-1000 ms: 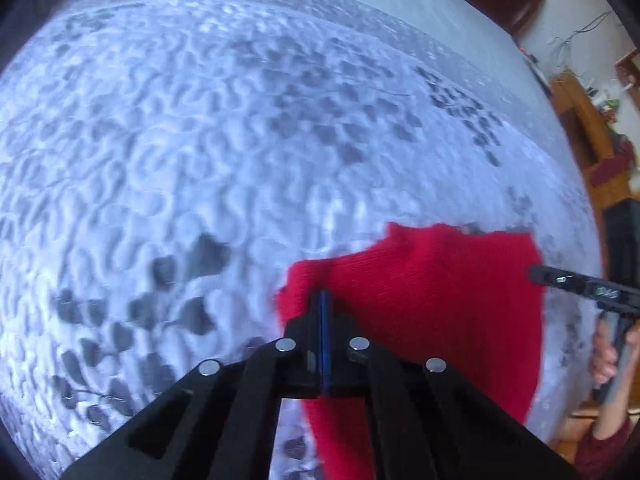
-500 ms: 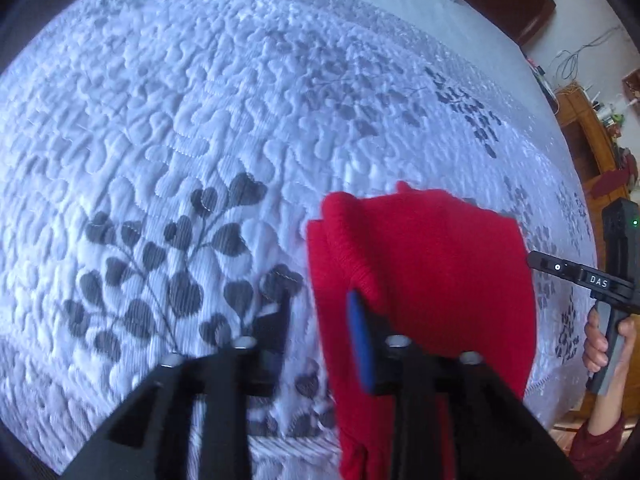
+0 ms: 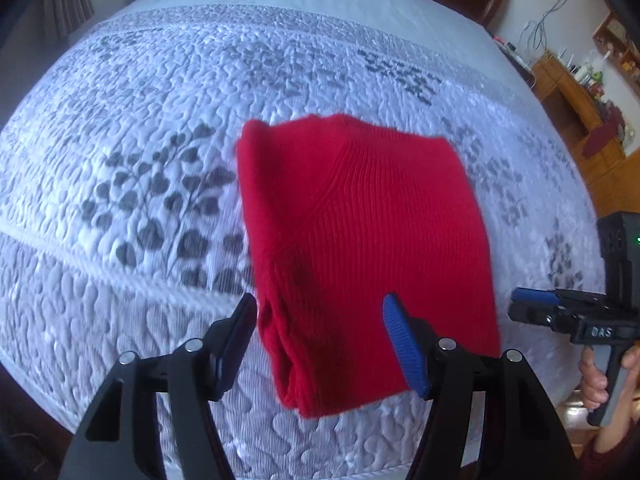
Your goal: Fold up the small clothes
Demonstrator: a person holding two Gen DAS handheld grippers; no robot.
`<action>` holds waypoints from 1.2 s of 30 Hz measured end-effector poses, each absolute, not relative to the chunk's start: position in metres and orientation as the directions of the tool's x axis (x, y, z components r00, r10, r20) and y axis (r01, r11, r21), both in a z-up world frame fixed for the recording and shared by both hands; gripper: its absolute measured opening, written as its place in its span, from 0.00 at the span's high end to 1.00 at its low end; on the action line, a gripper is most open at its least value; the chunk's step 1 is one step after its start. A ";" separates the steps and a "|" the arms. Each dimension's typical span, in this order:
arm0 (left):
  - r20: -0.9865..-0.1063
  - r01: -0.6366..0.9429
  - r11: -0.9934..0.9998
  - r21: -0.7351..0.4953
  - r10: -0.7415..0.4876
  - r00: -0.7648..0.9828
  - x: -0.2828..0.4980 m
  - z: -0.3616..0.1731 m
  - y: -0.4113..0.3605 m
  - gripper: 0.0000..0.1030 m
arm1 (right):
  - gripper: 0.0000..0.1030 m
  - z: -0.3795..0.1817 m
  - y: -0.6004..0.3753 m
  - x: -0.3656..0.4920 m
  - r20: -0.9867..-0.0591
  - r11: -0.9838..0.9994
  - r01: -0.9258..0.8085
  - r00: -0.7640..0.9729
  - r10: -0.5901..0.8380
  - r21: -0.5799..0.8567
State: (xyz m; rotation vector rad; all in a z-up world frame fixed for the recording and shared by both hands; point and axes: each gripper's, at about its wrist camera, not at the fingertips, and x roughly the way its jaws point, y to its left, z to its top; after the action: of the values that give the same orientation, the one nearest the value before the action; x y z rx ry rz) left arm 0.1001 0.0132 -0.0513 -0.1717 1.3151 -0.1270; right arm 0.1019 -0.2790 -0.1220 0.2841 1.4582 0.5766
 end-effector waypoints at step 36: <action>-0.960 -0.003 0.972 -0.233 -0.230 0.157 0.085 -0.106 0.001 0.45 | 0.86 -0.133 -0.232 0.072 -0.851 0.809 -0.285 -0.051 0.523 0.514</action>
State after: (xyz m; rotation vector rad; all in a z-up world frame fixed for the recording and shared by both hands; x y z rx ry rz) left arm 0.0853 0.0012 -0.1060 -0.1967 1.4068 -0.1643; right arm 0.0716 -0.2325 -0.1334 0.2019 1.4843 0.6629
